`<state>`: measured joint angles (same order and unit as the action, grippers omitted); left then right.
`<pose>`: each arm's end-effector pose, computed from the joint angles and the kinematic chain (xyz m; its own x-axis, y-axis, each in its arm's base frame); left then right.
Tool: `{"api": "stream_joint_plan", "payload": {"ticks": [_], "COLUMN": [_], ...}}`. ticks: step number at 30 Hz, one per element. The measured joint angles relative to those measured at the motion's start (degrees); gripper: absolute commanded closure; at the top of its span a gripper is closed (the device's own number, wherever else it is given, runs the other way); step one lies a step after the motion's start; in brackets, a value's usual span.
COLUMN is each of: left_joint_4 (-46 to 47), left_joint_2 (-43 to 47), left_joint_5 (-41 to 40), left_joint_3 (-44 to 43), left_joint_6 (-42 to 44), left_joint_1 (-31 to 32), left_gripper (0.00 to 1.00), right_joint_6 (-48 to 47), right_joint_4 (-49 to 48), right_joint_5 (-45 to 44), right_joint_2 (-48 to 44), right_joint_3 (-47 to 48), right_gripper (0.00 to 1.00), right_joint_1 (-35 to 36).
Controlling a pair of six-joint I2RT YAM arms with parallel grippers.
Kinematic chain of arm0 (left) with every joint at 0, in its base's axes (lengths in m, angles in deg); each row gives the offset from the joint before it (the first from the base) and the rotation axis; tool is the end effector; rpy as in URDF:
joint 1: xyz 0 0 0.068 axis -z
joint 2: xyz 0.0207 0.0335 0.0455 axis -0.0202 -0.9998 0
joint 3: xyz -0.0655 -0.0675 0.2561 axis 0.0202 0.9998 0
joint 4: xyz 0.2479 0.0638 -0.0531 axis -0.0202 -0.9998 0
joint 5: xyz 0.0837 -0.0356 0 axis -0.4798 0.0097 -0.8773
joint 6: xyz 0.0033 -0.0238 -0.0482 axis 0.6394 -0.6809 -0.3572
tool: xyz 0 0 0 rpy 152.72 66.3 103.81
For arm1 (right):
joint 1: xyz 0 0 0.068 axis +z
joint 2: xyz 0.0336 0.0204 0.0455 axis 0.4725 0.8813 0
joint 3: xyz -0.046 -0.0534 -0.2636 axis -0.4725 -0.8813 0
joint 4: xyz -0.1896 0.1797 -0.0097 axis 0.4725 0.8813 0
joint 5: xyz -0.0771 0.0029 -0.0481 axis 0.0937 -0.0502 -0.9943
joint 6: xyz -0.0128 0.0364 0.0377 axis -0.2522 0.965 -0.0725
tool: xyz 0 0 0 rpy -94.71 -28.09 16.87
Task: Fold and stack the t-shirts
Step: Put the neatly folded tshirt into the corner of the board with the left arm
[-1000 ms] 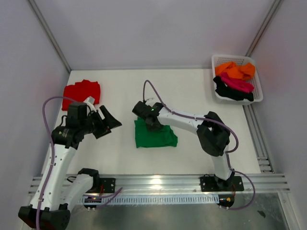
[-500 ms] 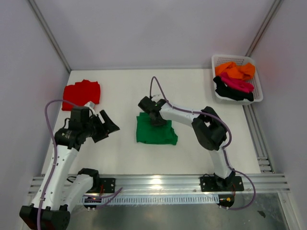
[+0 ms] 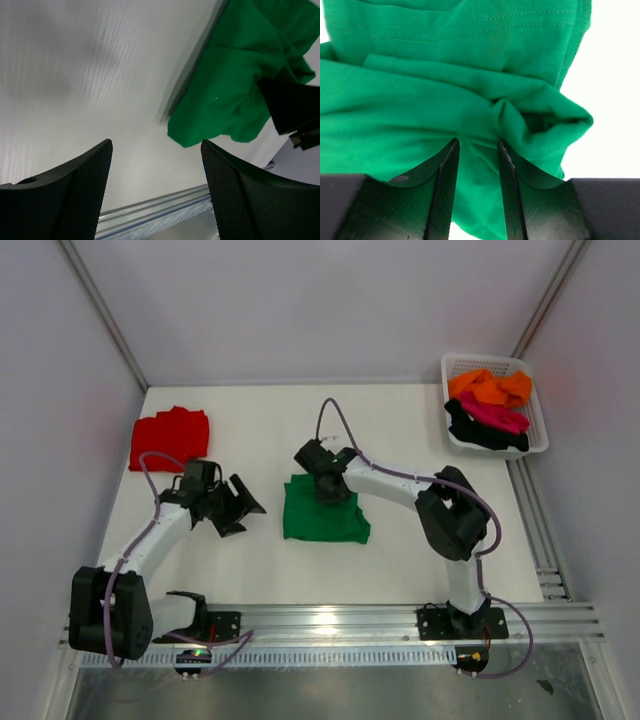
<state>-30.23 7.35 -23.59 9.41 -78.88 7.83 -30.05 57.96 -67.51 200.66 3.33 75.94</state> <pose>0.2160 -0.0455 0.2031 -0.8043 -0.5807 -0.1259 -0.4339 0.7188 -0.5433 0.2842 0.2942 0.1885 -0.8673 -0.1310 -0.4803 -0.1198 0.9913 -0.0542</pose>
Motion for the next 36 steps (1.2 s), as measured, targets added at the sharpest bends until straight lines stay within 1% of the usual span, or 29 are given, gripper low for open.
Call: {"api": "stream_joint_plan", "payload": {"ticks": [4,7,10,11,18,23,28,33,36], "left_joint_4": [9.2,16.4,21.6,23.3,34.2,38.8,41.7,41.7,39.5], "left_joint_2": [-4.6,-9.9,-16.4,-18.2,-25.0,-29.5,-31.4,-31.0,-29.8], "left_joint_5": [1.4,2.8,4.2,6.5,12.2,14.0,13.3,11.2,9.7], "left_joint_3": [1.2,2.6,3.1,2.9,1.2,-1.4,-2.6,-2.7,-2.7], "left_joint_6": [-2.9,-5.1,-7.1,-8.2,-11.4,-13.2,-14.8,-15.3,-15.3], "left_joint_1": [0.0,0.0,0.0,-0.1,0.9,2.8,6.2,10.0,12.3], "left_gripper": [0.26,0.26,0.27,0.27,0.27,0.28,0.28,0.29,0.29], "right_joint_6": [0.0,0.0,0.0,0.0,-0.1,-0.2,-0.4,-0.4,-0.3], "right_joint_4": [0.0,0.0,0.3,0.6,2.4,2.8,3.5,4.4,4.9], "right_joint_5": [0.4,0.4,0.3,0.3,0.0,-0.3,-1.4,-2.0,-2.1], "right_joint_2": [-2.8,-4.1,-5.3,-5.7,-9.3,-11.3,-11.3,-11.2,-10.6], "right_joint_3": [-0.9,-1.0,-1.0,-1.0,-0.3,1.4,2.2,2.8,3.7], "right_gripper": [0.59,0.59,0.59,0.59,0.59,0.59,0.59,0.59,0.59], "right_joint_1": [0.1,0.1,0.1,0.1,0.1,0.1,0.1,0.1,0.1]}}
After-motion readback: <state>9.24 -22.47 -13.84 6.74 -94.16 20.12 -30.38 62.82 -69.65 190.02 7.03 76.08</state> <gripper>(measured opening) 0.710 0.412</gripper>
